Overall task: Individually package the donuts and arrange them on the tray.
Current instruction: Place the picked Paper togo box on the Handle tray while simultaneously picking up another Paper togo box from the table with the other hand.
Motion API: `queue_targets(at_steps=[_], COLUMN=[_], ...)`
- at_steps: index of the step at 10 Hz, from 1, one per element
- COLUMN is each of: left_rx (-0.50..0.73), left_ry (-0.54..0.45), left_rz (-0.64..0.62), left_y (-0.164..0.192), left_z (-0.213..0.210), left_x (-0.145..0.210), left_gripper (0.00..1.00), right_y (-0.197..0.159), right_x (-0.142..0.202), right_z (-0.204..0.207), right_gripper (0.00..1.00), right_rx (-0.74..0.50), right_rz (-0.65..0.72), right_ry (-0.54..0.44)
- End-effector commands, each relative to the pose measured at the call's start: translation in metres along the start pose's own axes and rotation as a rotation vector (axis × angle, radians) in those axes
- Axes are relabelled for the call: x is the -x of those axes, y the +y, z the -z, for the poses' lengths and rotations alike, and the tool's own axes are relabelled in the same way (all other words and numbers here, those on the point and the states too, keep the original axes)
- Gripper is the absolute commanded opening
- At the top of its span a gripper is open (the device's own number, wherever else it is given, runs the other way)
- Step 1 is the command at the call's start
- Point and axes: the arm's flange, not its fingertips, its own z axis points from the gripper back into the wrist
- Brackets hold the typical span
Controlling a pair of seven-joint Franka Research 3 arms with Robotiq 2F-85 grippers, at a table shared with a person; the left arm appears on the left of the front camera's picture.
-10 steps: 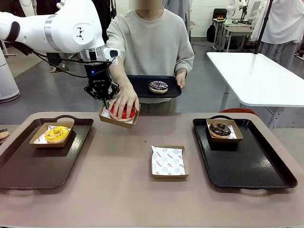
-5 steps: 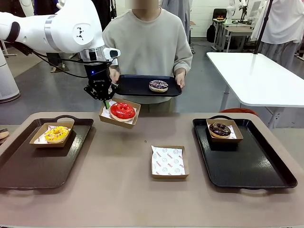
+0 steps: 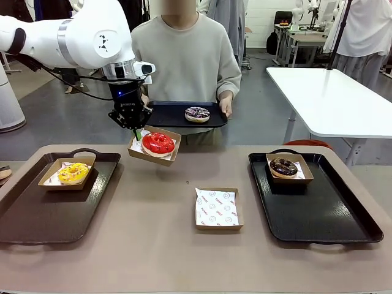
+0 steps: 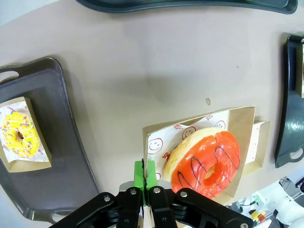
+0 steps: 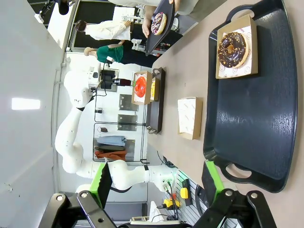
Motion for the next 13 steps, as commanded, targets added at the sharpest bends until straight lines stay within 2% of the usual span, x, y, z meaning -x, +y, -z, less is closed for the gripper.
queue_targets(at_steps=[1,7,10,13], left_rx=[0.001,0.000,-0.042,-0.010], left_ry=[-0.009,0.000,0.005,0.021], left_rz=[-0.003,0.000,0.039,0.032], left_y=[0.001,0.000,0.044,0.098], left_z=[-0.001,0.000,-0.032,-0.053], left_x=[0.003,0.000,0.047,0.110], left_gripper=[0.00,0.01,0.01,0.01], right_y=[0.001,0.000,0.063,0.134], right_x=[0.003,0.000,-0.009,-0.019], right_z=[0.002,0.000,0.054,0.112], right_gripper=[1.00,1.00,1.00,1.00], right_rx=[0.007,0.000,0.161,0.250], right_rz=[0.008,0.000,-0.058,-0.091], right_ry=[-0.010,0.000,0.146,0.252])
